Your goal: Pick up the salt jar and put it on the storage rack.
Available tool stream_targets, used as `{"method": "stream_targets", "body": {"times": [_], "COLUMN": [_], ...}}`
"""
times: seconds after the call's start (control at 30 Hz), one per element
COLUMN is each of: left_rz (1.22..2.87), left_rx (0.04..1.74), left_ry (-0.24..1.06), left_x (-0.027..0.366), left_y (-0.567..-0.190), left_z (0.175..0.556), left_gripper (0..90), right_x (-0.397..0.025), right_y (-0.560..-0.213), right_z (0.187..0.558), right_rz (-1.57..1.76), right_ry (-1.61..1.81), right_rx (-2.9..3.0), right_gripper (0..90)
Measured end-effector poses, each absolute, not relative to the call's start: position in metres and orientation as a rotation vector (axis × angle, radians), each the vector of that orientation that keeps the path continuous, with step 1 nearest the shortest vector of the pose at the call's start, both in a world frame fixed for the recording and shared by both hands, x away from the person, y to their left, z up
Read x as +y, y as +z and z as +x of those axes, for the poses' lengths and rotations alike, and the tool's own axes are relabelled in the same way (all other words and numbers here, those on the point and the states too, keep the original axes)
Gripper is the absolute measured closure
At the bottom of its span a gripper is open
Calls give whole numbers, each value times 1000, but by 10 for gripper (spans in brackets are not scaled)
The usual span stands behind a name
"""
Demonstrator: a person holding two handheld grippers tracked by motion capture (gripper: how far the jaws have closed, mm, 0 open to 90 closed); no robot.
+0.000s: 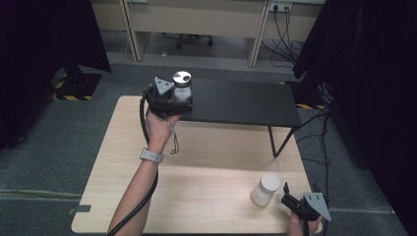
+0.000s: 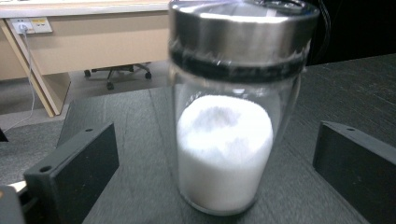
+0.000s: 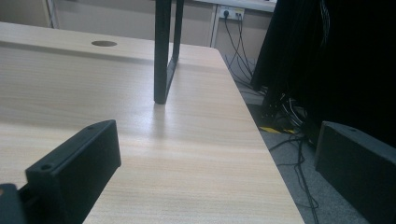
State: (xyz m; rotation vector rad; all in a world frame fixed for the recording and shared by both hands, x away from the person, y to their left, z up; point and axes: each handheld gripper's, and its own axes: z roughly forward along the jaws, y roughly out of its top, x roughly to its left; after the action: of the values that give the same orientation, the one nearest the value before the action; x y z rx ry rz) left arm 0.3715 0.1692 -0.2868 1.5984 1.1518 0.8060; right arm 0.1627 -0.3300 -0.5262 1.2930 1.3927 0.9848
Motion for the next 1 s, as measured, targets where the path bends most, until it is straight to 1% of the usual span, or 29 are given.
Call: {"method": "stream_targets", "body": {"times": [0.37,0.43,0.73,1.0], "left_rz": [1579,1562,1544,1554], "left_rx": [1128,1138,1145,1221], "left_ry": [824,802,823,812], "left_x": [187,192,207,225], "left_y": [-289,-291,-311,-328], "left_z": [344,340,313,298], "left_gripper": [0,0,0,0], "right_x": [-330,-330,-331,-331], "right_y": [-526,-526,-526,-527], "right_z": [162,162,162,161], "right_rz": [1289,1289,1288,1303], "right_ry": [986,987,990,996], "right_rx": [1397,1397,1398,1380], "right_gripper": [6,6,6,6]}}
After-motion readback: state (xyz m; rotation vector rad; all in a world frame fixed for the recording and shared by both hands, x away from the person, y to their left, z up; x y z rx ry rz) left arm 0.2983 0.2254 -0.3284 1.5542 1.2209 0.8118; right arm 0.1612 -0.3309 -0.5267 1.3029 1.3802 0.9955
